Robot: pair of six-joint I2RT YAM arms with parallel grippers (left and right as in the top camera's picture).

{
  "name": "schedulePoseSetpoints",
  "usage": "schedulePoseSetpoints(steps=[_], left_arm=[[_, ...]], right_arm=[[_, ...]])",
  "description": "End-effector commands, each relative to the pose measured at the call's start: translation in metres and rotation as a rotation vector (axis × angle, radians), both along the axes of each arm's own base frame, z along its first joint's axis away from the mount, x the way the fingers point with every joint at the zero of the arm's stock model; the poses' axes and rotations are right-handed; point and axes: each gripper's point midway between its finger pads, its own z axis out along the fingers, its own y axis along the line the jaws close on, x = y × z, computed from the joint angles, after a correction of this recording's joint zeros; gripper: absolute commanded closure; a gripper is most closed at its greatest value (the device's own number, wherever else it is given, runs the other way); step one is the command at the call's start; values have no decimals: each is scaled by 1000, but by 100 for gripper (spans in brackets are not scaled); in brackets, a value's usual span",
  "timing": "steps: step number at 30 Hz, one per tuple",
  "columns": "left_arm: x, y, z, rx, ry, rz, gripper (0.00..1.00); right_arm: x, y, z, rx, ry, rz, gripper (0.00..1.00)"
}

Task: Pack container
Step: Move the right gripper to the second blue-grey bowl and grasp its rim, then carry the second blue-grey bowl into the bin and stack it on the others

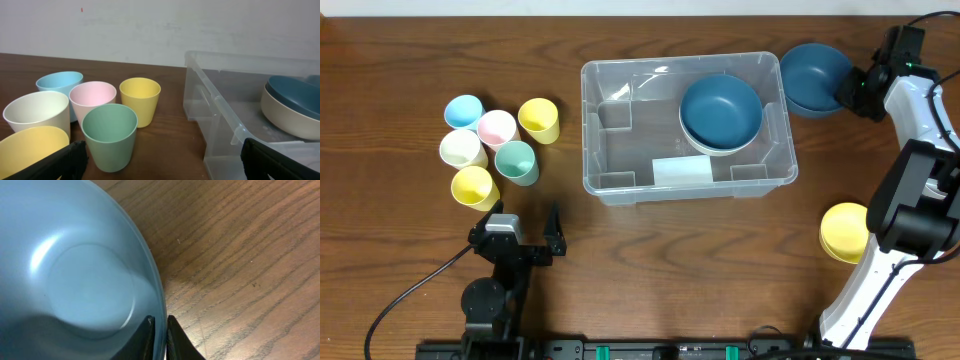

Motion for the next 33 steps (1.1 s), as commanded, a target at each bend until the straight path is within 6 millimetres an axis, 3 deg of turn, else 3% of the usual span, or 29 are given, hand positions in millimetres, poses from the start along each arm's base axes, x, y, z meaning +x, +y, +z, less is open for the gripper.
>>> schedulePoseSetpoints(steps=[1, 5, 9, 13, 18, 25, 30, 33], left_arm=[[-1, -2, -15, 18, 45, -12, 2], [-1, -2, -15, 18, 45, -12, 2], [-1, -2, -15, 18, 45, -12, 2], [-1, -2, -15, 18, 45, -12, 2], [-1, -2, -15, 18, 45, -12, 2], [-1, -2, -15, 18, 45, -12, 2], [-1, -2, -15, 18, 45, -12, 2], [-1, -2, -15, 18, 45, -12, 2]], right_arm=[[-2, -5, -8, -1, 15, -6, 91], [-9, -23, -3, 0, 16, -43, 94], [-16, -44, 14, -4, -11, -85, 94], [-19, -59, 49, 11, -89, -106, 93], [-22, -64, 106, 10, -208, -103, 94], [-22, -31, 187, 56, -393, -2, 93], [-22, 24, 229, 154, -490, 149, 93], [-23, 59, 239, 186, -498, 225, 92]])
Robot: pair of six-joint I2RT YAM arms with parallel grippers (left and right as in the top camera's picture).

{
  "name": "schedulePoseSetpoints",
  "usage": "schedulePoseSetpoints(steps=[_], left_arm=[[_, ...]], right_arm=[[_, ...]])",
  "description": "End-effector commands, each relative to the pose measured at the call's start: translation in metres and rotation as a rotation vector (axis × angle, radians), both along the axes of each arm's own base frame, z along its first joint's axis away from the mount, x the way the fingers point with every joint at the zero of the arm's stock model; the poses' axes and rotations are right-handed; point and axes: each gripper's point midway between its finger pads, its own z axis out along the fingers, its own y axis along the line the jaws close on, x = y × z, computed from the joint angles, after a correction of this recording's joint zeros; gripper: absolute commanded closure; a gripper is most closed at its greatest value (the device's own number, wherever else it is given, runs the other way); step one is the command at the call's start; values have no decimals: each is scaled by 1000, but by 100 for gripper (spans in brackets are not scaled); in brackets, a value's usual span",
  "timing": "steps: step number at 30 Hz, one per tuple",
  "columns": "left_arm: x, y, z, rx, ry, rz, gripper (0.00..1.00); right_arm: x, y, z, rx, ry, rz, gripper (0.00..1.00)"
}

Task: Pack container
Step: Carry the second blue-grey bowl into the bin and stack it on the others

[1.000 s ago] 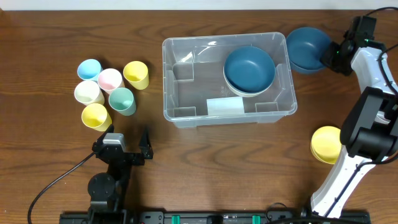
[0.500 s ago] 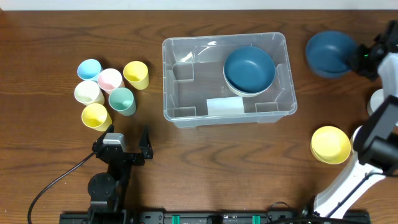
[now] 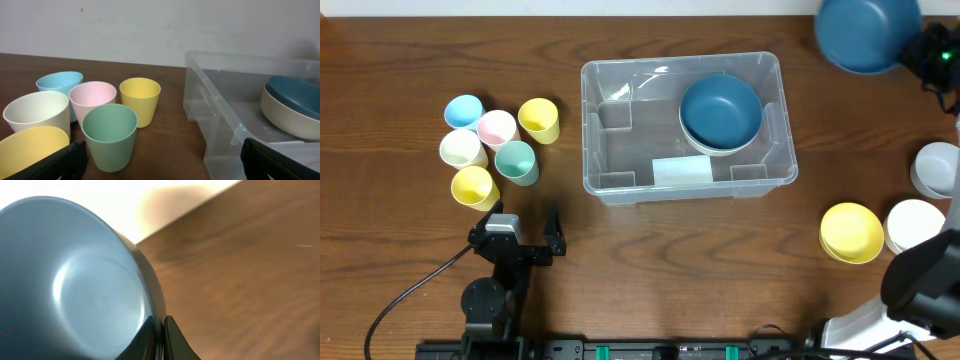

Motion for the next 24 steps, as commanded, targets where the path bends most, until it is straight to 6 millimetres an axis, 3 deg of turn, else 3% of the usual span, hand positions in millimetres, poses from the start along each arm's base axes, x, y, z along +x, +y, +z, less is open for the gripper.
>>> schedulePoseSetpoints(steps=[1, 6, 9, 16, 24], left_arm=[[-1, -2, -15, 18, 45, -11, 2], [-1, -2, -15, 18, 45, -11, 2], [-1, -2, -15, 18, 45, -11, 2], [-1, -2, -15, 18, 45, -11, 2], [-1, -2, -15, 18, 45, -11, 2]], right_arm=[[0, 60, 21, 53, -46, 168, 92], [-6, 123, 8, 39, 17, 316, 92], [-10, 145, -2, -14, 69, 328, 91], [-19, 174, -19, -81, 142, 368, 92], [-24, 184, -64, -87, 262, 386, 93]])
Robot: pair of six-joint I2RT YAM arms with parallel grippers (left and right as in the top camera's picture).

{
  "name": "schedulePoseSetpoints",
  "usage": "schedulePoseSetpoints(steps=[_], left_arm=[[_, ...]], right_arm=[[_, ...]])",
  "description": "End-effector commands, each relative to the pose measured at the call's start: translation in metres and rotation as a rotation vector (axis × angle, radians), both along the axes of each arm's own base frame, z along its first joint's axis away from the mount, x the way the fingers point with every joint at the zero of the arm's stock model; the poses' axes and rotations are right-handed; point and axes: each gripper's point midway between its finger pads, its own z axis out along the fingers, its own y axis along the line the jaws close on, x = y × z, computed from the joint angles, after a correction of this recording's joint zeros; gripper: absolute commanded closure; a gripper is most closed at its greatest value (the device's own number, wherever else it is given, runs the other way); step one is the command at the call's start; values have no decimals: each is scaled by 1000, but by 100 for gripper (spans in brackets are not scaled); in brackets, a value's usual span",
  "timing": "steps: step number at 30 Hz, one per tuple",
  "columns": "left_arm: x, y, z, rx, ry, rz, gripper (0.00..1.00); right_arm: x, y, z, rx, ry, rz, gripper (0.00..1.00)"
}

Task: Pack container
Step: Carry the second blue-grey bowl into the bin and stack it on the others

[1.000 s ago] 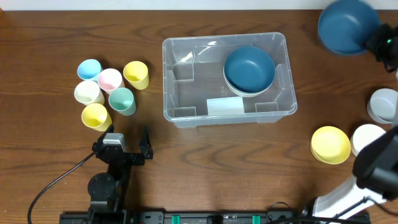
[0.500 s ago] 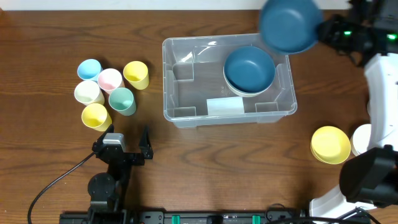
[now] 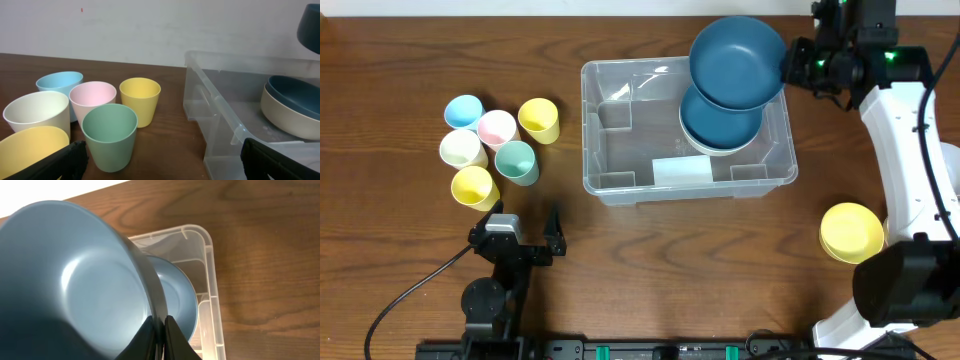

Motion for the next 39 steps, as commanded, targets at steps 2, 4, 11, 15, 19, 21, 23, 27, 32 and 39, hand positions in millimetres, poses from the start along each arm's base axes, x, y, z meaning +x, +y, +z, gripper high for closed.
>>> schedulePoseSetpoints(steps=[2, 4, 11, 15, 19, 21, 23, 27, 32, 39], left_arm=[[-1, -2, -15, 18, 45, -12, 2], [-1, -2, -15, 18, 45, -12, 2], [-1, -2, -15, 18, 45, -12, 2], [-1, -2, -15, 18, 45, -12, 2], [-1, -2, -15, 18, 45, -12, 2], [-1, -2, -15, 18, 45, -12, 2], [-1, -2, -15, 18, 45, -12, 2], [-1, -2, -15, 18, 45, -12, 2], [-1, -2, -15, 18, 45, -12, 2], [-1, -2, -15, 18, 45, -12, 2]], right_arm=[[-3, 7, -36, -22, 72, 20, 93], [-4, 9, -44, -24, 81, 26, 93], [-6, 12, -65, -24, 90, 31, 84], [-5, 11, -67, -26, 85, 30, 59], [0, 12, -64, -28, 60, 39, 55], [1, 16, -61, -22, 41, 75, 55], [1, 17, -61, -22, 40, 79, 58], [-1, 16, -62, -23, 52, 79, 64], [-7, 16, -70, -26, 81, 77, 65], [-11, 15, -77, -27, 98, 78, 69]])
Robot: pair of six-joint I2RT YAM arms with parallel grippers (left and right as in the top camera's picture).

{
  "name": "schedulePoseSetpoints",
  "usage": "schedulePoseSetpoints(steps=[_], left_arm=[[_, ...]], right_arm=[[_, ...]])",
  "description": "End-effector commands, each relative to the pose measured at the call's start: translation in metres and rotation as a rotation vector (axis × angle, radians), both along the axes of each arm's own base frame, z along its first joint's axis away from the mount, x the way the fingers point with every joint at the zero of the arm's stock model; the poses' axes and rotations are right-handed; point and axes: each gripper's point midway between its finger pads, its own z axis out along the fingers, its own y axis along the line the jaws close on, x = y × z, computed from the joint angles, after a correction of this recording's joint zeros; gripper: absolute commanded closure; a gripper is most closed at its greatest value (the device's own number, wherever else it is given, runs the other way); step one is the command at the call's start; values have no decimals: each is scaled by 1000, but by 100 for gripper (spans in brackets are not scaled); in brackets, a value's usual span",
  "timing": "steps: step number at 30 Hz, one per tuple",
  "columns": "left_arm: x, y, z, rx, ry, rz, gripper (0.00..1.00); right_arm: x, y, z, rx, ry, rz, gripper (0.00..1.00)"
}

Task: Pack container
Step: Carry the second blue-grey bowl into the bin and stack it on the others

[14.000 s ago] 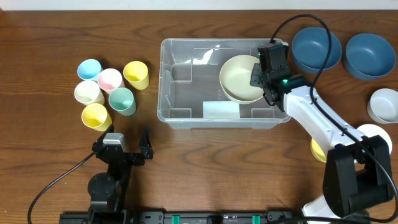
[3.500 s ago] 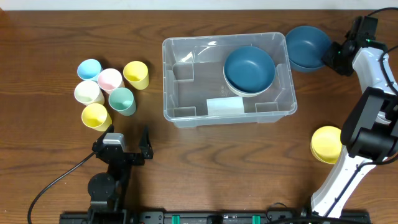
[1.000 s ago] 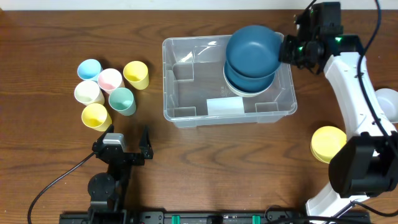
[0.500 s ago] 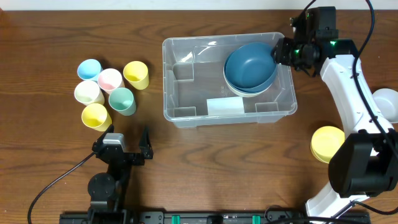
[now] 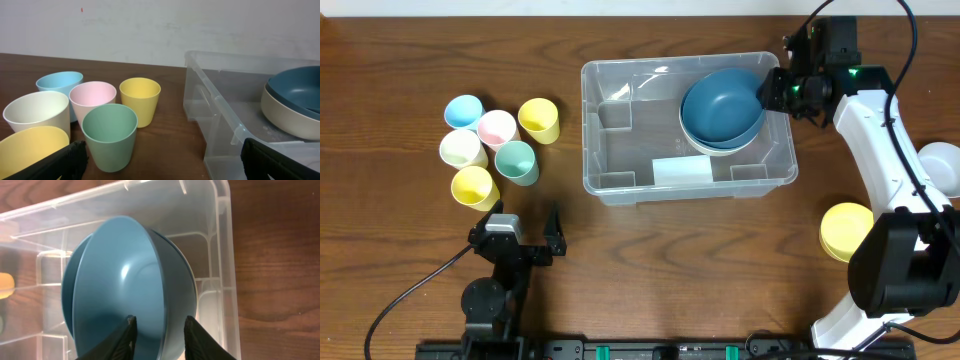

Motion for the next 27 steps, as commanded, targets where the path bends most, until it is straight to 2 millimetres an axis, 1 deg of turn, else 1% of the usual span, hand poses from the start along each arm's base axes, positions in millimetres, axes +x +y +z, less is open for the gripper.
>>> schedulePoseSetpoints(steps=[1, 6, 8, 13, 17, 19, 27], left_arm=[[-1, -2, -15, 18, 45, -12, 2], [-1, -2, -15, 18, 45, -12, 2], [-1, -2, -15, 18, 45, -12, 2], [-1, -2, -15, 18, 45, -12, 2], [-1, -2, -15, 18, 45, -12, 2], [-1, -2, -15, 18, 45, -12, 2], [-1, -2, -15, 18, 45, -12, 2]], right_arm=[[-4, 4, -2, -1, 5, 20, 70], [-5, 6, -4, -2, 10, 24, 71], [-6, 6, -7, -10, 15, 25, 73], [-11, 10, -18, -20, 29, 32, 74], [-10, 10, -20, -19, 25, 33, 80], [-9, 10, -20, -19, 21, 33, 84], [-8, 9, -19, -23, 18, 29, 95]])
